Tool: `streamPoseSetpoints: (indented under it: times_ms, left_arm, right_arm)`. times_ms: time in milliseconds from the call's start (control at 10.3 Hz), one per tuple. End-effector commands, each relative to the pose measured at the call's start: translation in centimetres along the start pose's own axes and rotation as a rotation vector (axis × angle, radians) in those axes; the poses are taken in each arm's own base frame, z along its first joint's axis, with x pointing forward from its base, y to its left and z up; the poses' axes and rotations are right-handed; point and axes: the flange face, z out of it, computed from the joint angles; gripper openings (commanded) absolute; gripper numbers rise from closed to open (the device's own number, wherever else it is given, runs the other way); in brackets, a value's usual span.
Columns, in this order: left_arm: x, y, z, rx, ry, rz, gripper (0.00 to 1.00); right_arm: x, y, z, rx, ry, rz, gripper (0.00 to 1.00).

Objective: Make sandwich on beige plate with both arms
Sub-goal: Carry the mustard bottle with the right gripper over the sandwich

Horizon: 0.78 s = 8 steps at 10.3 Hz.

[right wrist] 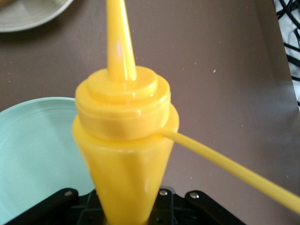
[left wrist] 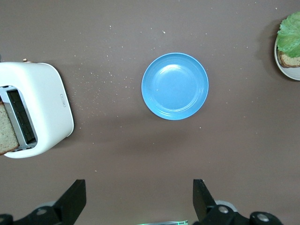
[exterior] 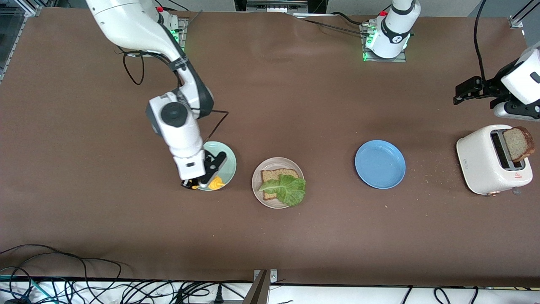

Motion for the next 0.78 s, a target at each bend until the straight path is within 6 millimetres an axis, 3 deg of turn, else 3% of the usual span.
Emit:
streamPoseSetpoints:
  times_ms: [0, 488, 683]
  left_arm:
    - [-0.1, -0.1, -0.6, 0.017, -0.006, 0.017, 1.00]
    - [-0.1, -0.1, -0.5, 0.018, -0.007, 0.017, 1.00]
    - [0.0, 0.0, -0.5, 0.018, -0.008, 0.018, 1.00]
  right_arm:
    - [6.6, -4.5, -0.8, -0.160, -0.192, -0.035, 0.00]
    - [9.2, -12.3, 0.3, -0.422, -0.313, 0.024, 0.00]
    - [9.6, -14.2, 1.2, -0.491, -0.330, 0.025, 0.00]
